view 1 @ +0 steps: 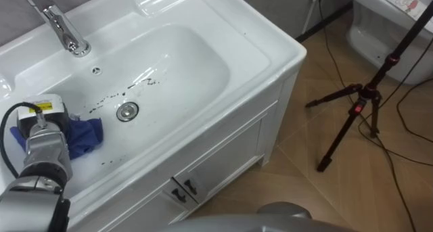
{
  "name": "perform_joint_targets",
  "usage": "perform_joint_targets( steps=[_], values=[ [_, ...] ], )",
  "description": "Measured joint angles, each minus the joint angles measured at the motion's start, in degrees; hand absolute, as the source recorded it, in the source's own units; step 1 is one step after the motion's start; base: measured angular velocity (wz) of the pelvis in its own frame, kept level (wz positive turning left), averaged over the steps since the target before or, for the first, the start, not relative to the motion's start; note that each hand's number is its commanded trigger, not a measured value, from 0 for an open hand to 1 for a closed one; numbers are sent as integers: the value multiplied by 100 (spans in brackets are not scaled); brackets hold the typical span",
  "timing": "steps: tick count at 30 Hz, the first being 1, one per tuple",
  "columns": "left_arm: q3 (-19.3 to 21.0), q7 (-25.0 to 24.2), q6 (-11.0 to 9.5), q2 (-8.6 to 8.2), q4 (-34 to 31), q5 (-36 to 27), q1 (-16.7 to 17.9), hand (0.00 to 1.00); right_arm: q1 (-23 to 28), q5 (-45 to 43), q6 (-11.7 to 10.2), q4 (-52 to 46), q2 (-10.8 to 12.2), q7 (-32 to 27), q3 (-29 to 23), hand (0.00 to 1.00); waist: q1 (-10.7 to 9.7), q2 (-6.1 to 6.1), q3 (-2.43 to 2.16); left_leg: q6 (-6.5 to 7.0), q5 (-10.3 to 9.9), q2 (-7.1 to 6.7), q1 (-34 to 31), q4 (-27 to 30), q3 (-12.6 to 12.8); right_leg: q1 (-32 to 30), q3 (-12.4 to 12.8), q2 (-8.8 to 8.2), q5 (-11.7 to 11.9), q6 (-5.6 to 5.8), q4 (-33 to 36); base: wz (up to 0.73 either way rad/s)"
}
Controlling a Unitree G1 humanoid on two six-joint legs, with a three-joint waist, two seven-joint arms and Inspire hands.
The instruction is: Wipe basin
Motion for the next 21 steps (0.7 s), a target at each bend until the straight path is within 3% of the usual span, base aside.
perform_joint_targets(
  steps=[12, 21],
  values=[
    [406, 364, -8, -313, -102, -258, 72, 100, 54, 21, -1, -34, 2, 37, 6, 0, 50, -29, -11, 0, 1, -44, 32, 12, -111, -40, -76, -49, -174, -1, 218, 6],
    [396, 311, 24, -491, -428, -568, 217, 100, 7, 18, -3, -114, 4, 31, 107, 0, 35, -52, -22, 4, 2, -85, 47, -3, -222, 10, -180, -113, -184, 19, 206, 5]
  ],
)
